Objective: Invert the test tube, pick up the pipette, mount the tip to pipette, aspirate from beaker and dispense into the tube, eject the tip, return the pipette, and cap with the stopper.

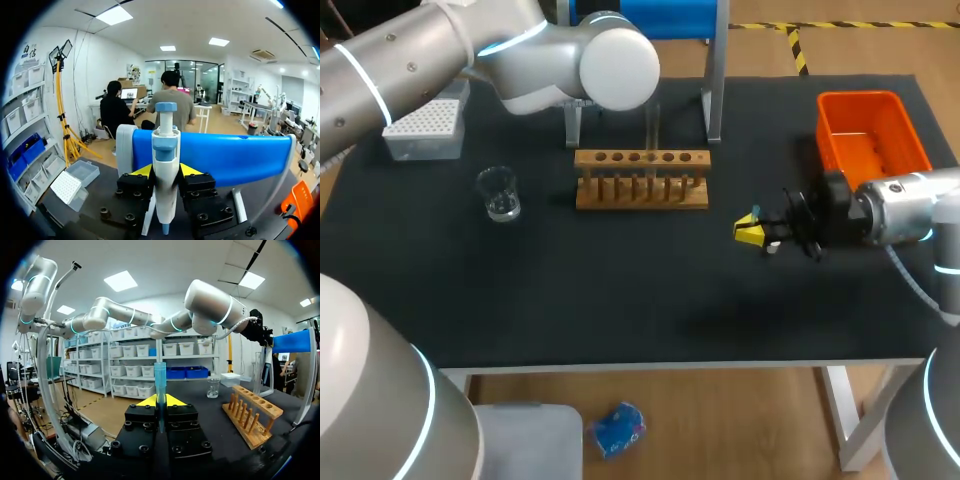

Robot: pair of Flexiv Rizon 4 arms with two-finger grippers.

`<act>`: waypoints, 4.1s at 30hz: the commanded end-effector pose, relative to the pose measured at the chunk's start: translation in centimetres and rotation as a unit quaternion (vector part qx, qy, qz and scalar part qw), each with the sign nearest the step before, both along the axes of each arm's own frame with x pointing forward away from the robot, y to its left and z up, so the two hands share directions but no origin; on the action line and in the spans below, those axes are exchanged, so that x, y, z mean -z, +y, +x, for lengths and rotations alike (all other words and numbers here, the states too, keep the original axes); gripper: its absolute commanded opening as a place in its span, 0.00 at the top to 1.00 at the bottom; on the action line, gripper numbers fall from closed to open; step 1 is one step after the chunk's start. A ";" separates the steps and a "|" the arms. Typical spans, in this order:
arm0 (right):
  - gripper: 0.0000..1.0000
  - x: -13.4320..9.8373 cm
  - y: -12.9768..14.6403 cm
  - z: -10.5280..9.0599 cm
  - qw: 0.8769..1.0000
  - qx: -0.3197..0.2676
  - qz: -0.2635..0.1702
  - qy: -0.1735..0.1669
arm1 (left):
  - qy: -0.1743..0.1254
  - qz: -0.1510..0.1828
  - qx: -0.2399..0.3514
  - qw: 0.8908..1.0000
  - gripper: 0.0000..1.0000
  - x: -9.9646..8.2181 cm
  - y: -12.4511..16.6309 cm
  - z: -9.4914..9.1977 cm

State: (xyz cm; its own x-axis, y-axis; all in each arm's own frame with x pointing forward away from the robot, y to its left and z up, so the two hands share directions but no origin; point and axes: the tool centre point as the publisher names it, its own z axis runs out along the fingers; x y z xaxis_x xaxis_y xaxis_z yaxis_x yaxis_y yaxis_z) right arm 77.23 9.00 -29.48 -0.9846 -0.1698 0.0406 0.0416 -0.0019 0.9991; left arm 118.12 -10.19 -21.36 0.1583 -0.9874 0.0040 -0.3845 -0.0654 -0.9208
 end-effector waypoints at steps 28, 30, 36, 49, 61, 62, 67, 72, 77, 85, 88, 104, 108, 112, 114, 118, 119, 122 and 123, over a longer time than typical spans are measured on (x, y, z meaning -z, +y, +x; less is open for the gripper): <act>1.00 0.0 -0.1 -0.1 1.000 0.000 0.000 -0.001 | -0.033 0.041 0.010 0.999 1.00 -6.2 0.8 0.9; 1.00 0.0 -0.1 -0.1 1.000 0.000 0.000 -0.001 | -0.037 0.045 0.010 0.998 1.00 -6.8 0.8 0.9; 1.00 0.0 -0.1 -0.1 1.000 0.000 0.000 -0.001 | -0.026 0.045 0.040 0.998 1.00 -7.2 0.7 0.9; 1.00 0.0 -0.1 -0.1 1.000 0.000 0.000 -0.001 | 0.053 0.071 0.146 0.985 1.00 -6.6 3.0 -0.7; 1.00 0.0 -0.1 -0.1 1.000 0.000 0.000 -0.001 | 0.053 0.071 0.146 0.985 1.00 -6.6 3.0 -0.7; 1.00 0.0 -0.1 -0.1 1.000 0.000 0.000 -0.001 | 0.053 0.071 0.146 0.985 1.00 -6.6 3.0 -0.7; 1.00 0.0 -0.1 -0.1 1.000 0.000 0.000 -0.001 | 0.046 0.048 0.218 0.974 1.00 -6.9 6.8 -2.0; 1.00 0.0 -0.1 -0.1 1.000 0.000 0.000 -0.001 | 0.020 0.025 0.316 0.948 1.00 -7.9 10.1 -3.0; 1.00 0.0 -0.1 -0.1 1.000 0.000 0.000 -0.001 | 0.016 0.034 0.394 0.918 1.00 -7.7 11.5 -4.1; 1.00 0.0 -0.1 -0.1 1.000 0.000 0.000 -0.001 | 0.016 0.034 0.394 0.918 1.00 -7.7 11.5 -4.1; 1.00 0.0 -0.1 -0.1 1.000 0.000 0.000 -0.001 | 0.016 0.034 0.394 0.918 1.00 -7.7 11.5 -4.1; 1.00 0.0 -0.1 -0.1 1.000 0.000 0.000 -0.001 | -0.052 -0.063 0.649 0.756 1.00 -8.3 9.3 -15.2; 1.00 0.0 -0.1 -0.1 1.000 0.000 0.000 -0.001 | -0.052 -0.063 0.649 0.756 1.00 -8.3 9.3 -15.2; 1.00 0.0 -0.1 -0.1 1.000 0.000 0.000 -0.001 | -0.052 -0.063 0.649 0.756 1.00 -8.3 9.3 -15.2; 1.00 0.0 -0.1 -0.1 1.000 0.000 0.000 -0.001 | -0.052 -0.063 0.649 0.756 1.00 -8.3 9.3 -15.2; 1.00 0.0 -0.1 -0.1 1.000 0.000 0.000 -0.001 | -0.052 -0.063 0.649 0.756 1.00 -8.3 9.3 -15.2; 1.00 0.0 -0.1 -0.1 1.000 0.000 0.000 -0.001 | -0.052 -0.063 0.649 0.756 1.00 -8.3 9.3 -15.2; 1.00 0.0 -0.1 -0.1 1.000 0.000 0.000 -0.001 | -0.052 -0.063 0.649 0.756 1.00 -8.3 9.3 -15.2; 1.00 0.0 -0.1 -0.1 1.000 0.000 0.000 -0.001 | -0.052 -0.063 0.649 0.756 1.00 -8.3 9.3 -15.2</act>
State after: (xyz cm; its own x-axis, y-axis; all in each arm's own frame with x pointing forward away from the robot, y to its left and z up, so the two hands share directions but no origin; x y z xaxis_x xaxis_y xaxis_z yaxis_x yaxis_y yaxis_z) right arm 77.23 9.00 -29.48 -0.9846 -0.1699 0.0406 0.0415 -0.0020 0.9991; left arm 102.52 -1.06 -13.20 -0.9282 -0.3701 0.0390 -0.1248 0.2107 -0.9695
